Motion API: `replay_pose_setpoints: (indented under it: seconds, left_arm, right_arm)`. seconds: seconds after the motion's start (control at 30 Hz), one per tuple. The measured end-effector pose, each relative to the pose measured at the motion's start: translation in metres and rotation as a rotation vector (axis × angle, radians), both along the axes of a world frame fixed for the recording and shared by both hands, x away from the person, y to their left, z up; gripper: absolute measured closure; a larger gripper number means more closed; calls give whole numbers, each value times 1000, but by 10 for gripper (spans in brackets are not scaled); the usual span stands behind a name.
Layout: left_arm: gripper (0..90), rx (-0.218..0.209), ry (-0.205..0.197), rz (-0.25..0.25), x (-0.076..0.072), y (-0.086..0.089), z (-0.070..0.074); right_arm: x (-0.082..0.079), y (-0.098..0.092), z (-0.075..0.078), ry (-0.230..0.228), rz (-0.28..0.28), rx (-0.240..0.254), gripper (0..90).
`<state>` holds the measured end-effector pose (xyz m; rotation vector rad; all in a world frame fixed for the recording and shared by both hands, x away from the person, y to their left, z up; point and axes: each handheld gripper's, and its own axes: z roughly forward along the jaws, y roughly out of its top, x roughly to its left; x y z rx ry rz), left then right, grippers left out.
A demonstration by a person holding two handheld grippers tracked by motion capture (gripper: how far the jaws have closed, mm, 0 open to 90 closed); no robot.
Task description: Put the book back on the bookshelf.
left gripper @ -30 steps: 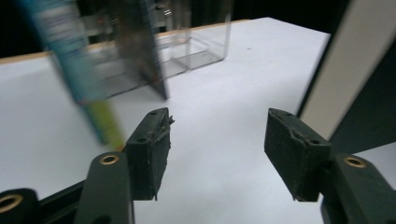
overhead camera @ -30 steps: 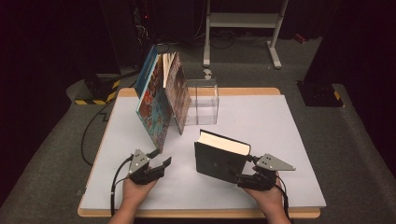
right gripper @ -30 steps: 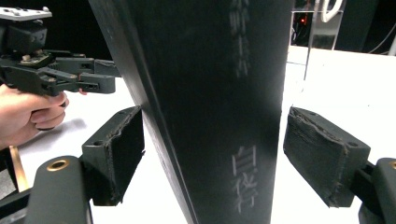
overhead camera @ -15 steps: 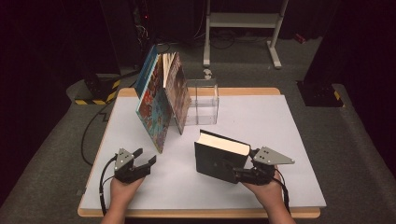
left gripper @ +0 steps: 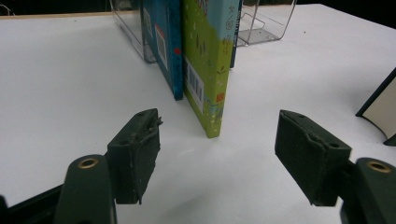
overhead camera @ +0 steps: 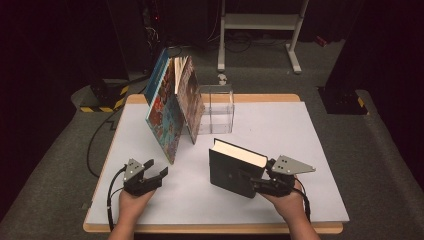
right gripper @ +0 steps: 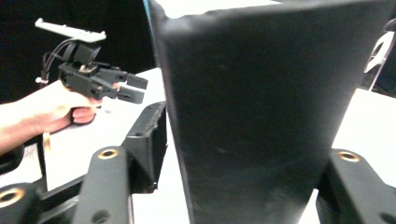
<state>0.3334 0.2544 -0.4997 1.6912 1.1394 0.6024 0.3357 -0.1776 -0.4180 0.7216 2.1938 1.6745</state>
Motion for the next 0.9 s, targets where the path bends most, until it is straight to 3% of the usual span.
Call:
replay_pose_setpoints:
  seconds: [0.1,0.3,0.6,0.9]
  left_arm:
    - [308,4,-8,1,-1,-1,1]
    - [308,0,-8,5,-1,-1,0]
    - [307,-23,-11,17,-1,6,1]
    - [308,-37,-24,11,-1,7,1]
  right_arm:
    - [-4,1,0,-20,26,-31,526]
    - [-8,6,4,-16,4,-58,537]
    - [-10,14,10,27,-82,-27,542]
    - [12,19,28,32,-251,-27,543]
